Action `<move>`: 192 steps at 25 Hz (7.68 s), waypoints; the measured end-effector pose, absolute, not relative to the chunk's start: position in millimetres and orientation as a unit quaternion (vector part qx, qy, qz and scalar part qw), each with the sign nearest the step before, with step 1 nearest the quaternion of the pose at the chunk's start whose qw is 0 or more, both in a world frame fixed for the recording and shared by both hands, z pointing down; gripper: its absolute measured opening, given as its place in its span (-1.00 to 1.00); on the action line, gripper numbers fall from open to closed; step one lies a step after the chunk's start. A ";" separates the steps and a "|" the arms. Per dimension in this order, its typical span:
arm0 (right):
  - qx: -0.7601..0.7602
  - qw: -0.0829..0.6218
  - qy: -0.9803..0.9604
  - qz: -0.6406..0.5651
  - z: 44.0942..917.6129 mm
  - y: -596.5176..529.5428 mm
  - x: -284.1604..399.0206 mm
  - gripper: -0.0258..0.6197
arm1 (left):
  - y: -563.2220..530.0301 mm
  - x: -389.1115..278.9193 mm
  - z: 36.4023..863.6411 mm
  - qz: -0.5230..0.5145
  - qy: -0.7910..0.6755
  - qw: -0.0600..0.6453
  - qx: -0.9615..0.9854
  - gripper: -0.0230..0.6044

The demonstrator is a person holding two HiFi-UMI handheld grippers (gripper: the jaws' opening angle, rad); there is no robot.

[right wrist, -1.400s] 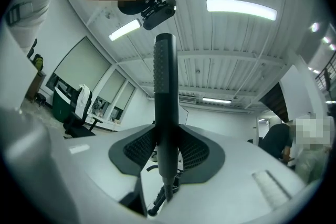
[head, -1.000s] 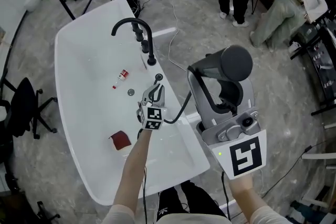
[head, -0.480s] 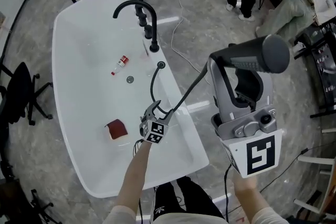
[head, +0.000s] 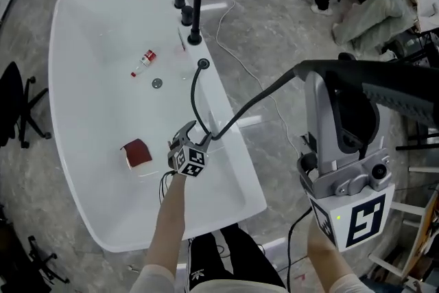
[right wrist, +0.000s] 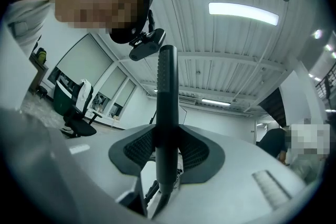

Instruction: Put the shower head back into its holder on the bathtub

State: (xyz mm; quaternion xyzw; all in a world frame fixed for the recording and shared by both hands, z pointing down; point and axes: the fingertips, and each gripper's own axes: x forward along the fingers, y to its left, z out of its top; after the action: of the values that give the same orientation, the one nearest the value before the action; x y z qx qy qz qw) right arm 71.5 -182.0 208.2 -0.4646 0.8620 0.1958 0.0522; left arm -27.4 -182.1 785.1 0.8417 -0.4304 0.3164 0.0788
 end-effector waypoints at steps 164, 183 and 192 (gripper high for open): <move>-0.353 0.105 0.930 0.007 279.2 -306.9 -6.4 -0.49 | -308.4 -45.0 580.0 0.078 -0.552 0.025 0.830 -0.24; -0.380 -0.002 0.922 -0.072 479.7 -400.5 -42.6 -0.49 | -304.3 -104.2 612.2 0.070 -0.585 0.042 0.807 -0.25; -0.389 -0.032 0.917 -0.084 546.7 -422.5 -51.5 -0.49 | -328.3 -89.3 607.6 0.068 -0.544 0.008 0.836 -0.26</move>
State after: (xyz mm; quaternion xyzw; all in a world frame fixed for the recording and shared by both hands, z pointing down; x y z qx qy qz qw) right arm -51.5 -422.5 546.7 -0.3889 0.9169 -0.0837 -0.0322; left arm -89.3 -328.3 607.6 0.8360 -0.5444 0.0684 0.0084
